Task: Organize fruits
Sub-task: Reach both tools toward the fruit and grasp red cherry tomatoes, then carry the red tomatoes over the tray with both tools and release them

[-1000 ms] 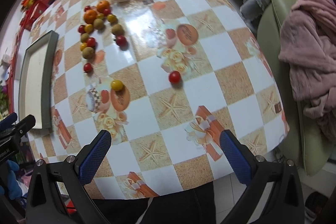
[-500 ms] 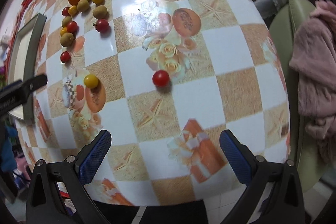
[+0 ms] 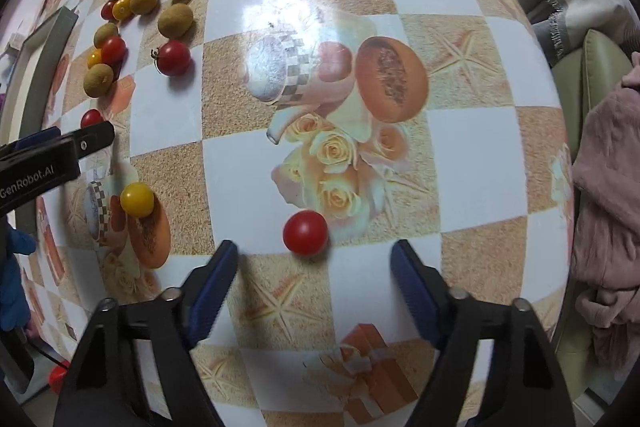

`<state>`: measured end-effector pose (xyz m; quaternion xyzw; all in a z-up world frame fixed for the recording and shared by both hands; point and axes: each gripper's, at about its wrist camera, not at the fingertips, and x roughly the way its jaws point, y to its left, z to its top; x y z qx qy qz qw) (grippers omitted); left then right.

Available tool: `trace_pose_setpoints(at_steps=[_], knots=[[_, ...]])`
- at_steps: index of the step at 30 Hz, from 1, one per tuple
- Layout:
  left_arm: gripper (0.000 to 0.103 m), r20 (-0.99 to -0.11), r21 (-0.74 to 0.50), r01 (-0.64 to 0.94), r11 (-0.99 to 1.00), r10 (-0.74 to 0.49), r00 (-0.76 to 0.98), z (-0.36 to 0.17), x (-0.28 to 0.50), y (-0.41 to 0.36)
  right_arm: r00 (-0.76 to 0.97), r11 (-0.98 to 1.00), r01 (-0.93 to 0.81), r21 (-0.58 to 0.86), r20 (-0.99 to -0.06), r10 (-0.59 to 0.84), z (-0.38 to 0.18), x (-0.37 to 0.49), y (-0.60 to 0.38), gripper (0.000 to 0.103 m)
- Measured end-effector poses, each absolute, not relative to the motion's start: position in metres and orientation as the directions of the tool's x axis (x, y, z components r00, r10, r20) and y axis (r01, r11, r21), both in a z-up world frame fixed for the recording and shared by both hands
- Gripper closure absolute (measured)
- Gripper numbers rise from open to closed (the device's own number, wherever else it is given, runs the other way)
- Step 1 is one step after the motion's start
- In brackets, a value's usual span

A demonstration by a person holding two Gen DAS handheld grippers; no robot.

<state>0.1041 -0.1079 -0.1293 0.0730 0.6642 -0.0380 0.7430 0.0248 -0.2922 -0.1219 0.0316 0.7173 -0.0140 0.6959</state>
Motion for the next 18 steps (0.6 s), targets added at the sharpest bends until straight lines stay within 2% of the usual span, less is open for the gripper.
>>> trace_pose_setpoints(at_steps=[2,3,4,5,6,8,9,10,15,18], knots=[[0.028,-0.993,0.035,0.147,0.988,0.018,0.117,-0.130,0.109,-0.110,-0.020,0.999,0.054,0.007,-1.000,0.008,-0.125,0.026,-0.290,0.026],[0.030,-0.992,0.033,0.149,0.988,0.014,0.125,-0.130,0.111,-0.109,-0.017,0.999,0.047,-0.004,-1.000,-0.003,-0.125,0.027,-0.288,0.031],[0.038,-0.992,0.021,0.152,0.988,0.001,0.129,-0.129,0.111,-0.110,-0.010,0.999,0.040,-0.013,-1.000,-0.013,-0.124,0.027,-0.285,0.034],[0.047,-0.991,0.006,0.156,0.988,-0.015,0.130,-0.129,0.111,-0.113,-0.003,0.999,0.033,-0.013,-1.000,-0.013,-0.123,0.027,-0.282,0.043],[0.052,-0.991,-0.008,0.163,0.987,-0.030,0.132,-0.129,0.109,-0.117,0.001,1.000,0.026,-0.017,-1.000,-0.017,-0.121,0.028,-0.277,0.049],[0.071,-0.989,-0.016,0.184,0.983,-0.042,0.140,-0.129,0.103,-0.124,0.008,1.000,-0.002,-0.021,-1.000,-0.021,-0.119,0.030,-0.268,0.075],[0.077,-0.988,-0.022,0.201,0.979,-0.052,0.144,-0.129,0.102,-0.128,0.009,1.000,-0.010,-0.013,-1.000,-0.013,-0.119,0.031,-0.265,0.082],[0.083,-0.989,-0.029,0.213,0.977,-0.058,0.134,-0.127,0.098,-0.133,0.008,1.000,-0.006,-0.004,-1.000,-0.004,-0.118,0.032,-0.264,0.082],[0.083,-0.984,-0.104,0.216,0.971,-0.132,0.119,-0.117,0.092,-0.136,0.021,0.983,0.107,0.148,-0.989,0.146,-0.114,0.039,-0.272,0.081],[0.083,-0.978,-0.137,0.201,0.970,-0.165,0.128,-0.102,0.082,-0.123,0.027,0.974,0.133,0.181,-0.983,0.179,-0.109,0.039,-0.278,0.081]])
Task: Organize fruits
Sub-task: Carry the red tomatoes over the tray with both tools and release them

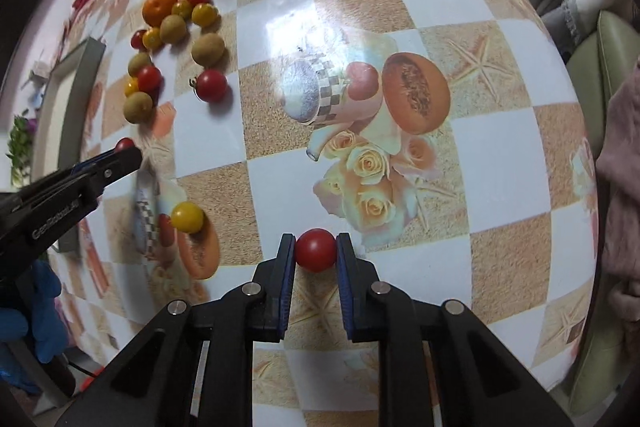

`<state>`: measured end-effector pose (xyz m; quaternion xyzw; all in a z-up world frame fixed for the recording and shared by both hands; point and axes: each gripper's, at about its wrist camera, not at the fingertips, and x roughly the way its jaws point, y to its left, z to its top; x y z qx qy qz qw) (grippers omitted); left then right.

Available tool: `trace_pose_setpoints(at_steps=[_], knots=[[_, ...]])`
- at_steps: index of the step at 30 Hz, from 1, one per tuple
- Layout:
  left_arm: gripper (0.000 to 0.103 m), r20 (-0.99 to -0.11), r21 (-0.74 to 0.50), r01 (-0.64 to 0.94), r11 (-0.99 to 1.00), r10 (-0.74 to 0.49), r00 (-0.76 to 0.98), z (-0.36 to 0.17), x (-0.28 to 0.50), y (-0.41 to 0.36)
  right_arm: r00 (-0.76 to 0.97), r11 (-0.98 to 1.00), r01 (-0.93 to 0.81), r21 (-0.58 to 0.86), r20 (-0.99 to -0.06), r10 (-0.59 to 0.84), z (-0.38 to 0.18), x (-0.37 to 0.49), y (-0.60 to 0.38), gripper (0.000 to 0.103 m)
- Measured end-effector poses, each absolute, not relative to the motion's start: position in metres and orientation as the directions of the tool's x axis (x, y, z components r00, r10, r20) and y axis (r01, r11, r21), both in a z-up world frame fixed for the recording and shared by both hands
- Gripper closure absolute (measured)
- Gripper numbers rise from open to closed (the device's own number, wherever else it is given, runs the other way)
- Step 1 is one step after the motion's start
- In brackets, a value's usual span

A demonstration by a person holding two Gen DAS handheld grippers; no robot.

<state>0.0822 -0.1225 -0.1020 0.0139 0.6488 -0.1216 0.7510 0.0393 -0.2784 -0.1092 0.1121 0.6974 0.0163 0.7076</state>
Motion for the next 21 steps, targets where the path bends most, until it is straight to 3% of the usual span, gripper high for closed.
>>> trace_pose_setpoints(at_steps=[7,21], knots=[[0.083,-0.968,-0.150,0.132,0.980,-0.173,0.181,-0.067,0.071,-0.065,0.043,0.971,0.111,0.213,-0.977,0.210,-0.091,0.051,-0.270,0.081],[0.083,-0.961,-0.006,-0.083,0.997,0.017,0.277,-0.055,0.075,0.096,0.044,0.943,-0.134,0.303,-0.949,0.312,-0.068,0.074,-0.150,0.081]])
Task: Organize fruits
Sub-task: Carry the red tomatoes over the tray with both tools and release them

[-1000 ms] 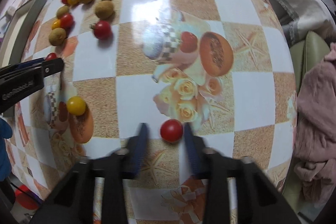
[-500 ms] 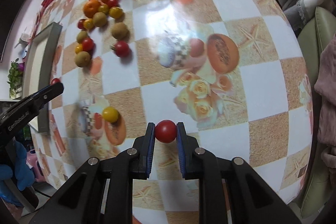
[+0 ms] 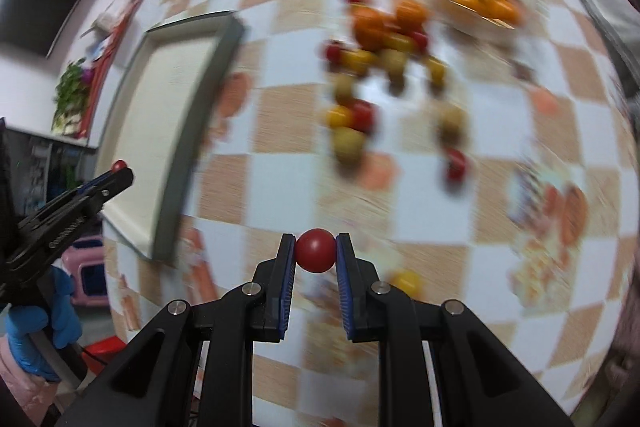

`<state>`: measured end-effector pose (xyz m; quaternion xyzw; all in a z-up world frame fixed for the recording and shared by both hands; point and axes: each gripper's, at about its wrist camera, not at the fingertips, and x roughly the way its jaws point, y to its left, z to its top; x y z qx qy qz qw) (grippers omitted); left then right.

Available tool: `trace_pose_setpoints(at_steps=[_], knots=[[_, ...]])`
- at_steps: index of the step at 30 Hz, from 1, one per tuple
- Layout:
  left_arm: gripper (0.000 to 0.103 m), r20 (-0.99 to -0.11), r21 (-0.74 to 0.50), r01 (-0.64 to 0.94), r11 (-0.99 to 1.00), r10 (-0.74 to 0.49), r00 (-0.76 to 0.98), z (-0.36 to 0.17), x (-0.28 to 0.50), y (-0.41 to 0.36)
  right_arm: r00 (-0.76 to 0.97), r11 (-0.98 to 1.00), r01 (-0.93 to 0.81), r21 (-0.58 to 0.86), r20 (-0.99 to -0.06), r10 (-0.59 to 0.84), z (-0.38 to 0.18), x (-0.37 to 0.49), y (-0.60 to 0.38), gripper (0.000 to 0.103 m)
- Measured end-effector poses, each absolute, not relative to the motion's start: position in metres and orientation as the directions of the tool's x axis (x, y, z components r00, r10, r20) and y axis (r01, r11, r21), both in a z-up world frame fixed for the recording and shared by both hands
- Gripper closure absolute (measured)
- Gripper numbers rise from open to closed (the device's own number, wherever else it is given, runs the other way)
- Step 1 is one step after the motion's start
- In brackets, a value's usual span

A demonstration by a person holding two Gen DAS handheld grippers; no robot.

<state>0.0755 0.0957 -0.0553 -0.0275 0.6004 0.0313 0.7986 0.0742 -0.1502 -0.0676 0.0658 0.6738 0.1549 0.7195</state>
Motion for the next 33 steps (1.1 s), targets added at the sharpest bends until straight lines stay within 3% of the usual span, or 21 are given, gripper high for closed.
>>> trace_pose_setpoints(at_steps=[12,26,30,33], knots=[[0.083,-0.963,0.069,-0.154,0.986,0.106,0.246,-0.092,0.095,0.180,0.005,0.885,-0.298,0.357,-0.927,0.375,-0.071,0.124,-0.020,0.081],[0.083,-0.956,0.111,-0.108,0.988,0.136,0.261,-0.109,0.108,0.194,-0.056,0.888,-0.322,0.327,-0.943,0.327,-0.113,0.157,0.036,0.080],[0.083,-0.958,0.097,-0.109,0.989,0.122,0.259,-0.110,0.105,0.194,-0.083,0.883,-0.338,0.325,-0.945,0.315,-0.122,0.154,0.039,0.063],[0.083,-0.962,0.087,-0.103,0.991,0.111,0.249,-0.112,0.100,0.192,-0.092,0.880,-0.353,0.319,-0.947,0.307,-0.123,0.149,0.039,0.061]])
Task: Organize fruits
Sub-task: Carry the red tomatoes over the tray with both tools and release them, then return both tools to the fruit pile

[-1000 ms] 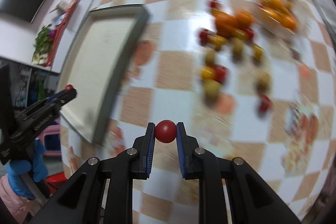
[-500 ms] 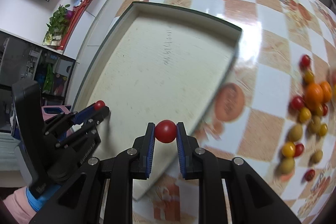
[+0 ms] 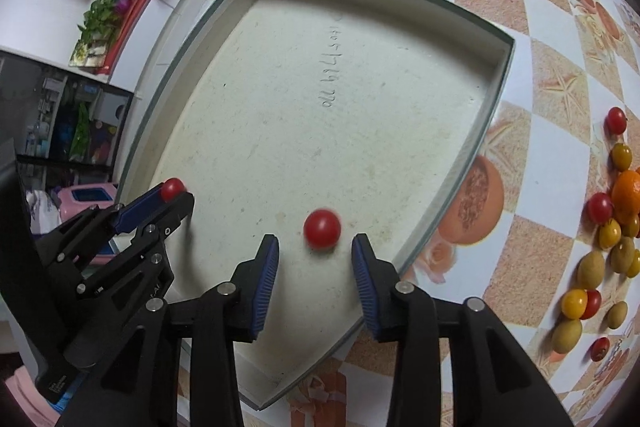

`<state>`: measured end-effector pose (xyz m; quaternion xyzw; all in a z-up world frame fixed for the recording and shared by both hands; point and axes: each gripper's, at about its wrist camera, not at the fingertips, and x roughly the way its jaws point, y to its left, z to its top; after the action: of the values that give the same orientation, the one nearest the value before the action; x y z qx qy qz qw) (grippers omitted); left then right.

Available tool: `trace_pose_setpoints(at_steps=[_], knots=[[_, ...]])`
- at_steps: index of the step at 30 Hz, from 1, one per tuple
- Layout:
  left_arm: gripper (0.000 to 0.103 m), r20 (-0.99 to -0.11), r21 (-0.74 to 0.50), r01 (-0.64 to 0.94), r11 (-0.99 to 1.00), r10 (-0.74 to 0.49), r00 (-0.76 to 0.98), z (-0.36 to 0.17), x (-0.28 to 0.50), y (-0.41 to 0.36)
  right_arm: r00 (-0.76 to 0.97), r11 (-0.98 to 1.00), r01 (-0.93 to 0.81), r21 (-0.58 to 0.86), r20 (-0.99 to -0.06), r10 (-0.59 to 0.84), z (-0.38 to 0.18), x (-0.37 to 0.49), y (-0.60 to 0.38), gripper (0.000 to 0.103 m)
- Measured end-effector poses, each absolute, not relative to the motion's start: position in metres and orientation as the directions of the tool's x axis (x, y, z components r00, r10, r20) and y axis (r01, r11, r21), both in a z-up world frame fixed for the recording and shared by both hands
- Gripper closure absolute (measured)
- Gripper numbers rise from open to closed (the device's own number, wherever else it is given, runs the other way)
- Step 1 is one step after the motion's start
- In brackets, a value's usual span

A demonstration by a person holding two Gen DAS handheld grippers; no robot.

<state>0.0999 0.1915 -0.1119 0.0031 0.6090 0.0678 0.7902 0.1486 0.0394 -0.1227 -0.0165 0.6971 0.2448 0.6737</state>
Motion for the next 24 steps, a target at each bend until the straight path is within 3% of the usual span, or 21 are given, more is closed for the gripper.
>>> trace_pose_setpoints(at_steps=[17,19,23,24], knots=[[0.082,-0.984,0.062,-0.131,0.989,0.083,0.156,-0.114,0.004,0.173,-0.146,0.836,-0.445,0.322,-0.947,0.287,-0.119,0.090,0.019,0.061],[0.082,-0.987,0.054,-0.139,0.989,0.074,0.142,-0.113,-0.006,0.168,-0.150,0.833,-0.447,0.326,-0.945,0.290,-0.118,0.084,0.018,0.056],[0.082,-0.991,0.042,-0.137,0.990,0.059,0.121,-0.112,-0.014,0.159,-0.125,0.823,-0.462,0.331,-0.943,0.309,-0.108,0.076,0.024,0.016],[0.082,-0.991,0.043,-0.136,0.990,0.059,0.119,-0.110,-0.014,0.158,-0.107,0.821,-0.467,0.329,-0.942,0.317,-0.102,0.075,0.025,0.016]])
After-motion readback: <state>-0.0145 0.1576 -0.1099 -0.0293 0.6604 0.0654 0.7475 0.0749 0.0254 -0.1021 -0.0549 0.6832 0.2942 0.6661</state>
